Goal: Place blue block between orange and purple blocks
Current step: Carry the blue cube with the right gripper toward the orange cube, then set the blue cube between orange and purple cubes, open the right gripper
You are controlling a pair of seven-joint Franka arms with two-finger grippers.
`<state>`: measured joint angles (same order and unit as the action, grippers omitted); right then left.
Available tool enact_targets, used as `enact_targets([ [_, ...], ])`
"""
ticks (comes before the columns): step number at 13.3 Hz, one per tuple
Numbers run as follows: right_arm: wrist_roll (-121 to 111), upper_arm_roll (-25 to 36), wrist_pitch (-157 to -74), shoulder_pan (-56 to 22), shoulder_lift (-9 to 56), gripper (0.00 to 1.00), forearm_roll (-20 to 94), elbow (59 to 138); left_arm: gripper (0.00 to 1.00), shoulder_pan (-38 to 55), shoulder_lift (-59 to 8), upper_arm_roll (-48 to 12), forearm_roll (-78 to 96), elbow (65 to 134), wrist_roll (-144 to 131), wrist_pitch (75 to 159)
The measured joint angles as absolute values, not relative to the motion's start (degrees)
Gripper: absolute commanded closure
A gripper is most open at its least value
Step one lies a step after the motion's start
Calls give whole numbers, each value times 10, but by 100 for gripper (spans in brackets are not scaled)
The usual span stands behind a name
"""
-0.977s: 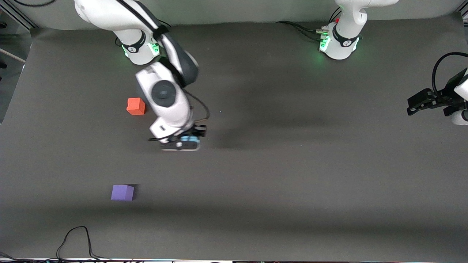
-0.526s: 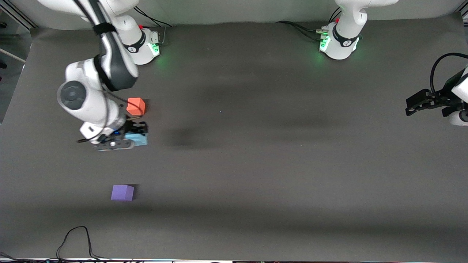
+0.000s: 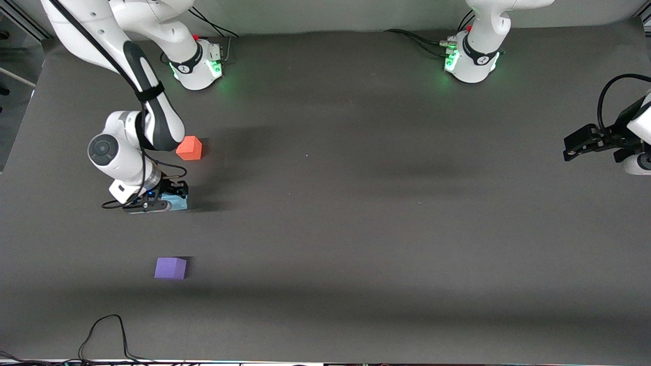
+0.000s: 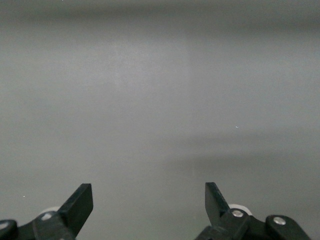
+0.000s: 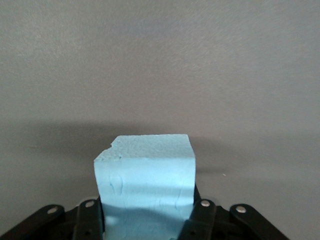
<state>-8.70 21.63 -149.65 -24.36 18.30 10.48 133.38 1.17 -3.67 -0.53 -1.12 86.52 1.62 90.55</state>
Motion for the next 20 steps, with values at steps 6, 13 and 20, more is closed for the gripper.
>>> enact_targets([
  [6,-175,215,-1526,-245,219,0,204,1332,0,11,-37,-5,-11,867,34,905],
  [13,-177,213,-1485,-247,195,0,230,1313,0,11,-37,-5,-4,868,35,905],
  [20,-140,212,-1197,-207,32,0,112,1215,0,11,-37,-5,-4,868,35,905],
])
